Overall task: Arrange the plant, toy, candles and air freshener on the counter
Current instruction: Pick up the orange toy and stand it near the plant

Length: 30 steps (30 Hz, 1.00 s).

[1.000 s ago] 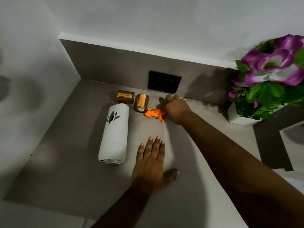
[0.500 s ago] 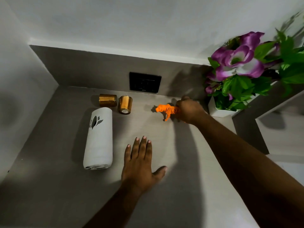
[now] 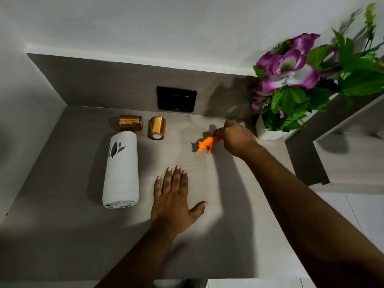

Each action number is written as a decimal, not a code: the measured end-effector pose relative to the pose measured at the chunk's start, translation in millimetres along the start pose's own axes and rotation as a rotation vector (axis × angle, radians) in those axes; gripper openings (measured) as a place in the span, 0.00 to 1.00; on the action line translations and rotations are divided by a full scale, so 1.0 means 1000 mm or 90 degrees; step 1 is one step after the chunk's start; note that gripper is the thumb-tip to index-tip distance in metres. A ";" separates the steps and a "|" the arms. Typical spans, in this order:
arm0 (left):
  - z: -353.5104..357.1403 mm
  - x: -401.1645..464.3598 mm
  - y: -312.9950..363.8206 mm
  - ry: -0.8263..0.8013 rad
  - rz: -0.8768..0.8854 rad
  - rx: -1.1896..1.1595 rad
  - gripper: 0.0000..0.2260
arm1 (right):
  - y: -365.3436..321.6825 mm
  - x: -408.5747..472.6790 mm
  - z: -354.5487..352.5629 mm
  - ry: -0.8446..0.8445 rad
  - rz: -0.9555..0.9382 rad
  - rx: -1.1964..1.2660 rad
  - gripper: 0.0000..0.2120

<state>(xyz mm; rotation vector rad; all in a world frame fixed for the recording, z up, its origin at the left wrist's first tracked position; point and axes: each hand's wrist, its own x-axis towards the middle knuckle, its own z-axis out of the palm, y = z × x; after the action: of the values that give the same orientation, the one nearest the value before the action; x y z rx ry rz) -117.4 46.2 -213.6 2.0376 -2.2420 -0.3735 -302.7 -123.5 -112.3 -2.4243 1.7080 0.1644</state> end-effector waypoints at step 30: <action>0.003 0.041 0.009 -0.004 0.014 0.056 0.48 | 0.013 -0.023 0.064 0.342 0.453 0.399 0.12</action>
<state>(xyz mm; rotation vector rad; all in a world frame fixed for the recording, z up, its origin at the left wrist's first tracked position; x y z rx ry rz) -130.7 6.5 -218.2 2.0546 -2.3219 -0.2838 -322.1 -93.2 -171.9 -1.4083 2.3078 -0.8689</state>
